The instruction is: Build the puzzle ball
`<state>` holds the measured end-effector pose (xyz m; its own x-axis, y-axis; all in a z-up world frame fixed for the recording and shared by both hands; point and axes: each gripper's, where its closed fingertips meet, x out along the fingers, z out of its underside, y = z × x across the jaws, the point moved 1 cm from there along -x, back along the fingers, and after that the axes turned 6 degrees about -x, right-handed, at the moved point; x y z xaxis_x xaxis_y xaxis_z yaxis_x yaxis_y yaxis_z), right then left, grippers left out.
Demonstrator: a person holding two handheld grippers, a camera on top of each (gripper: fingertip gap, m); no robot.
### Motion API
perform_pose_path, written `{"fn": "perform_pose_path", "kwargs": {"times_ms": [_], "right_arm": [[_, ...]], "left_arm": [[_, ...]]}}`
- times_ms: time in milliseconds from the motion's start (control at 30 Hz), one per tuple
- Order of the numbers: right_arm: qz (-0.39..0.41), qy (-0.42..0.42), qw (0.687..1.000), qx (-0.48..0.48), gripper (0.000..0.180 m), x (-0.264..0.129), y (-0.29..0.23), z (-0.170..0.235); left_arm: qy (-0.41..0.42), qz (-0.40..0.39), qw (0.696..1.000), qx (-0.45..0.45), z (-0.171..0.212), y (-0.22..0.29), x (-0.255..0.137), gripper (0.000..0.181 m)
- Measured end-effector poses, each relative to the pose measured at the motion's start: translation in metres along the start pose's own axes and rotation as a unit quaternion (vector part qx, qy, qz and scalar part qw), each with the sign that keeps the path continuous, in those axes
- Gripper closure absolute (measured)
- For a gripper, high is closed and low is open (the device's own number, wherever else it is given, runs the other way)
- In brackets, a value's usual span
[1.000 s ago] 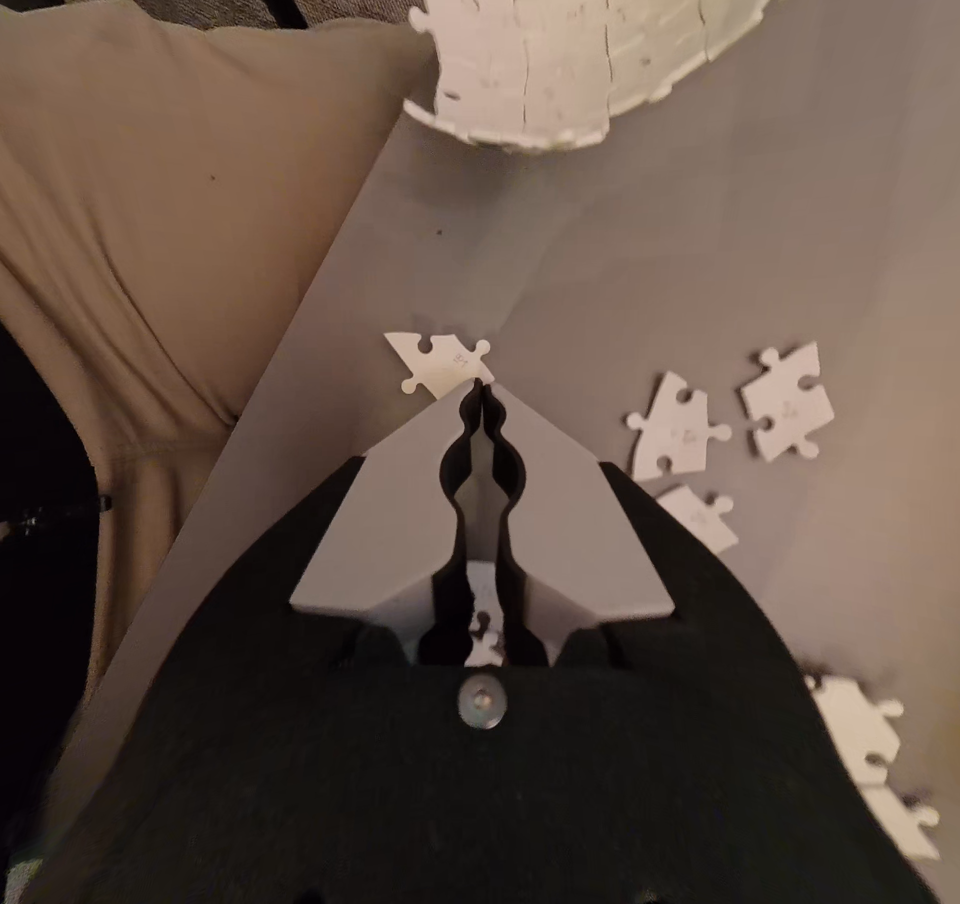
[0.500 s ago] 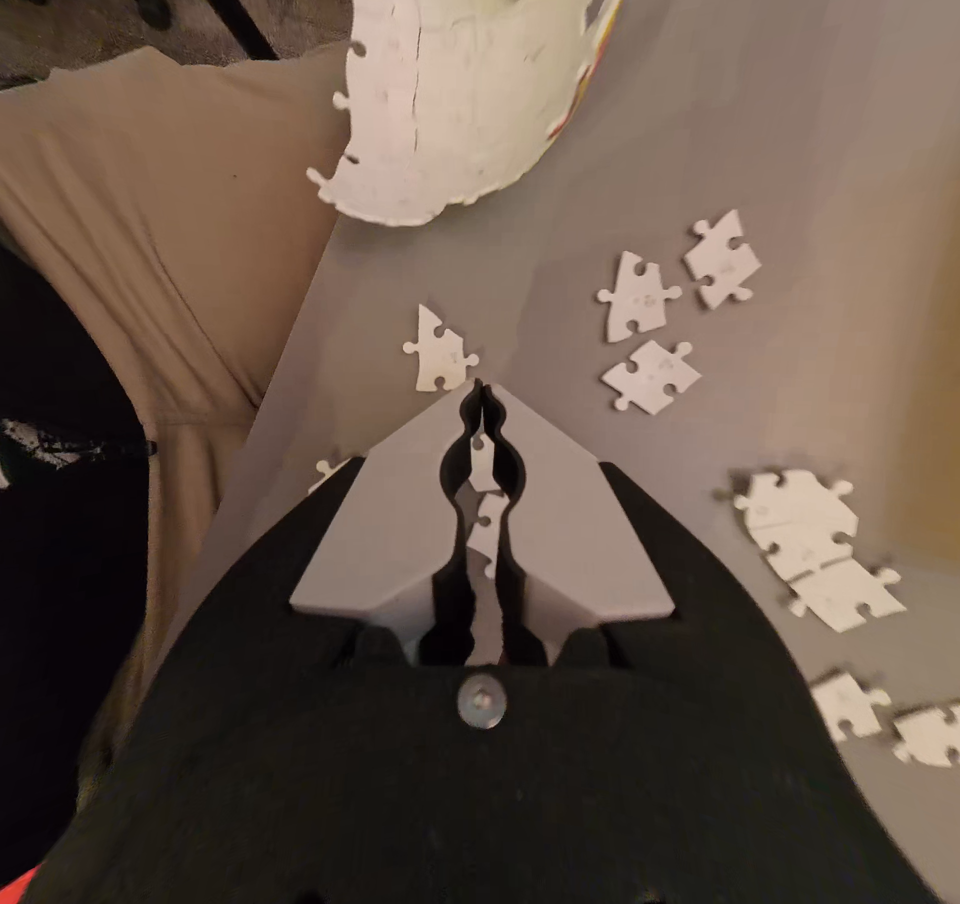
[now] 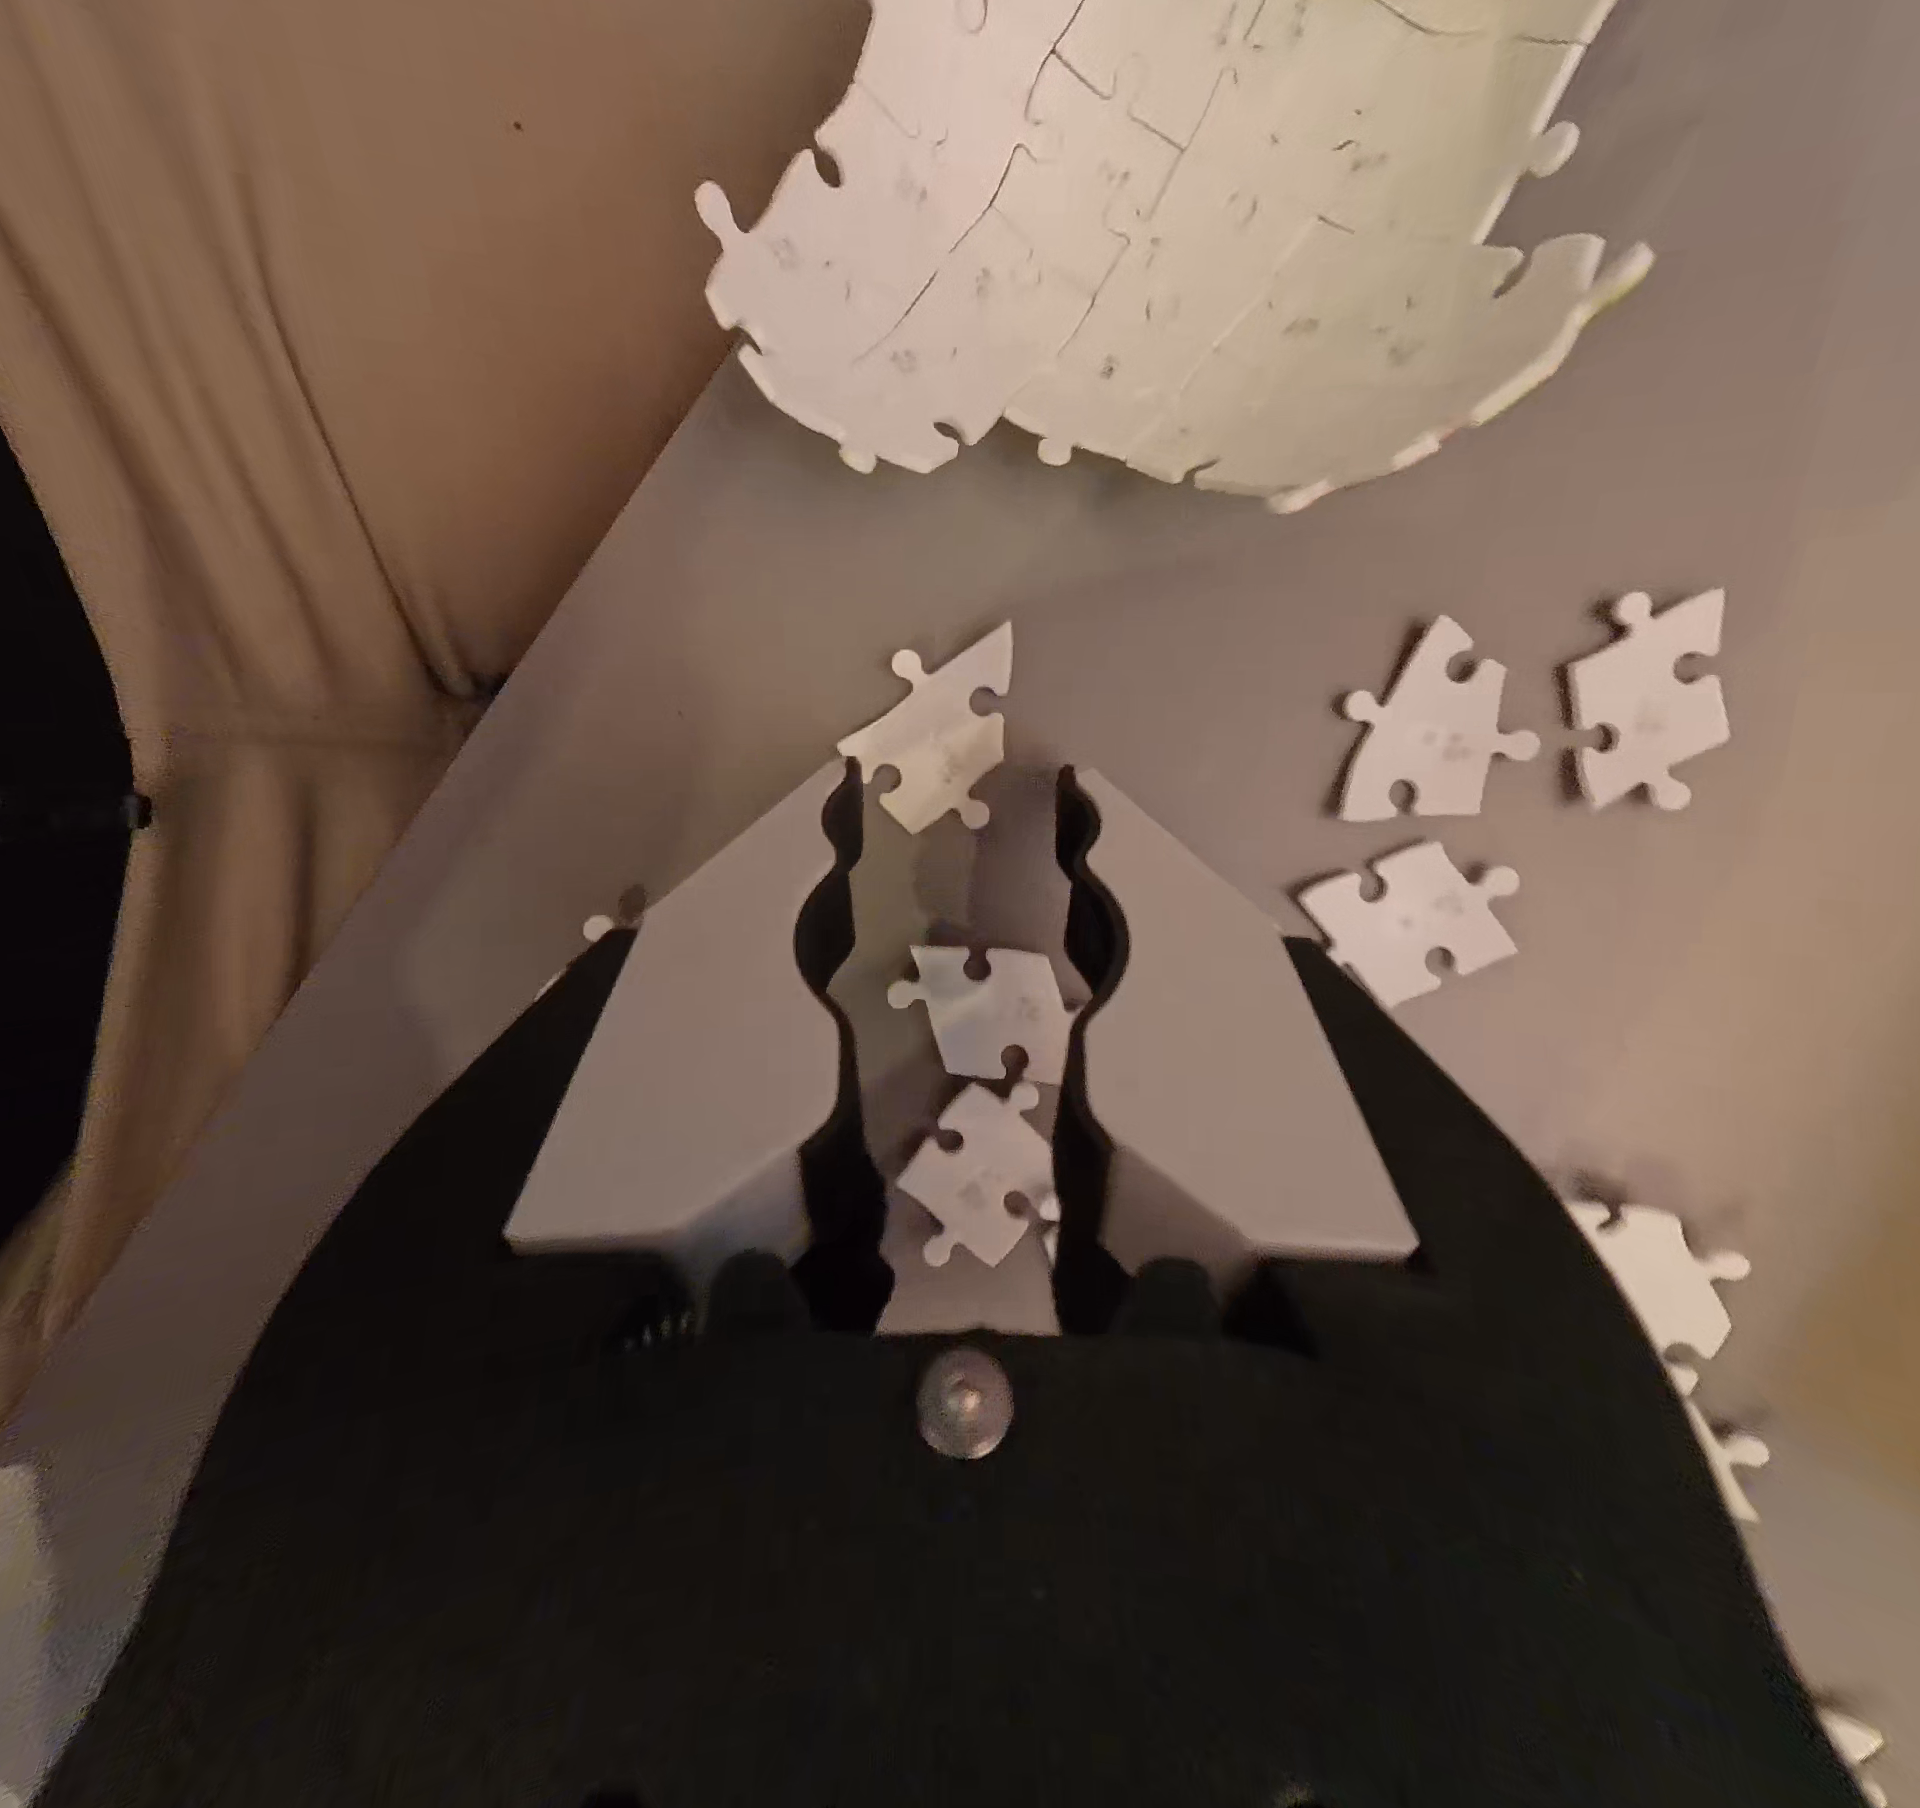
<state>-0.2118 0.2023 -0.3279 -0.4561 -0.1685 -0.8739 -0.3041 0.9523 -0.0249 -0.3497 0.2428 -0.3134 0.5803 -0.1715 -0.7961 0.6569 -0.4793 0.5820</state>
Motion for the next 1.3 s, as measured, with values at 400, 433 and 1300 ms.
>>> {"fn": "perform_pose_path", "kwargs": {"times_ms": [400, 433, 1300], "right_arm": [[0.015, 0.021, 0.997, 0.067, 0.180, 0.004, 0.000, 0.002], [0.012, 0.027, 0.997, 0.077, 0.180, 0.004, -0.002, 0.004], [-0.022, 0.043, 0.999, 0.008, 0.180, 0.018, -0.021, -0.019]], "left_arm": [[-0.004, 0.008, 1.000, -0.004, 0.002, 0.001, 0.004, 0.178], [-0.006, 0.008, 1.000, -0.004, 0.002, 0.002, 0.005, 0.178], [-0.017, 0.010, 1.000, -0.020, 0.002, -0.006, 0.004, 0.178]]}}
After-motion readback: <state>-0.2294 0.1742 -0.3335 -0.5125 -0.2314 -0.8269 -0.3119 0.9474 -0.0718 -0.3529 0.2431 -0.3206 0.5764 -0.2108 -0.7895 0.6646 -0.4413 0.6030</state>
